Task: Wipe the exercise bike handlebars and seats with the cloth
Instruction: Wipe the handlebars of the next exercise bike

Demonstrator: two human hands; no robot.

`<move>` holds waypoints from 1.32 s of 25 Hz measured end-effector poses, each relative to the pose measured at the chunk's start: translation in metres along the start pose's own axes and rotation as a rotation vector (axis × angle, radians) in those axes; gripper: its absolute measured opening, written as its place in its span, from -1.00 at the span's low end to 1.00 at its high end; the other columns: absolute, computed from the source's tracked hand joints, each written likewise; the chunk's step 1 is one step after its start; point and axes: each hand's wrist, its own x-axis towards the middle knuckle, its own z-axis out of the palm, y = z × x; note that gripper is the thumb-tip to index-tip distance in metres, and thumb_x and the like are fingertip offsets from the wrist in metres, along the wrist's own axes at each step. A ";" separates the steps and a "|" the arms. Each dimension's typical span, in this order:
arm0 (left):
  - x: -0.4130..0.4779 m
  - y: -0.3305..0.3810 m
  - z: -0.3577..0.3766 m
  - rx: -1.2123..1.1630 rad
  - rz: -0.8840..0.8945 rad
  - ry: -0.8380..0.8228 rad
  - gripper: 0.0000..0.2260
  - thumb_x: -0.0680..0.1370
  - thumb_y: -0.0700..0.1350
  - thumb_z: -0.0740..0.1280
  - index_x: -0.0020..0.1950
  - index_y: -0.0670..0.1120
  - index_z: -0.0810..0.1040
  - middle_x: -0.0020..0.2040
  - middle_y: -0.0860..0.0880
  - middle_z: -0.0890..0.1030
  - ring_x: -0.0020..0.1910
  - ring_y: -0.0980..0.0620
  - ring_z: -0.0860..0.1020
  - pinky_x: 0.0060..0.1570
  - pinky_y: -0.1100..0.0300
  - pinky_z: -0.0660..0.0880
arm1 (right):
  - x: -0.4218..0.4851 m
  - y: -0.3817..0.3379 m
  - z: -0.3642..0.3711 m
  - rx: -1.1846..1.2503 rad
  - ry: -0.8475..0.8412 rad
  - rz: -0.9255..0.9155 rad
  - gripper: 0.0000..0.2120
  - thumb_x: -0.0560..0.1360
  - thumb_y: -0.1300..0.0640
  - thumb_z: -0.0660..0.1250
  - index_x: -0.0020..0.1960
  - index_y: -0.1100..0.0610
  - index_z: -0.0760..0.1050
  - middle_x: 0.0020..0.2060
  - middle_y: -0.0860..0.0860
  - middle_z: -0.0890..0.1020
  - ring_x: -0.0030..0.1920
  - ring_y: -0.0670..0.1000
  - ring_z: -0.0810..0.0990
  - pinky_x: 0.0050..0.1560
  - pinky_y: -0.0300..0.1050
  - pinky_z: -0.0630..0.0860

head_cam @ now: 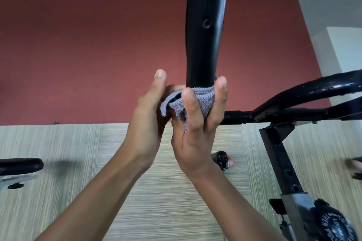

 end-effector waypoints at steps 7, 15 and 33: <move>-0.005 -0.023 -0.008 0.040 0.063 0.062 -0.44 0.67 0.15 0.00 0.13 -0.20 0.66 0.16 -0.17 0.68 0.28 -0.12 0.59 0.37 -0.03 0.39 | -0.041 0.024 0.002 -0.065 -0.093 -0.009 -0.26 0.63 0.32 0.30 0.58 -0.21 0.05 0.61 -0.08 -0.13 0.61 0.01 0.04 0.49 0.20 0.29; -0.011 -0.044 0.004 0.005 0.184 0.175 -0.55 0.65 0.15 0.06 -0.08 0.01 0.70 0.16 -0.14 0.69 0.27 -0.12 0.59 0.16 0.02 0.41 | -0.049 0.067 -0.045 -0.344 -0.415 -0.243 -0.13 0.48 0.51 0.31 0.54 -0.20 0.14 0.55 0.04 0.07 0.60 -0.01 0.10 0.56 0.02 0.15; -0.022 -0.053 0.019 0.124 0.235 0.199 -0.60 0.64 0.11 0.03 0.24 0.03 0.58 0.24 0.04 0.65 0.33 0.09 0.54 0.34 0.02 0.43 | -0.020 0.098 -0.098 -0.588 -0.841 -0.478 -0.16 0.37 0.50 0.15 0.51 -0.16 0.37 0.56 0.03 0.18 0.54 0.14 0.21 0.52 0.13 0.15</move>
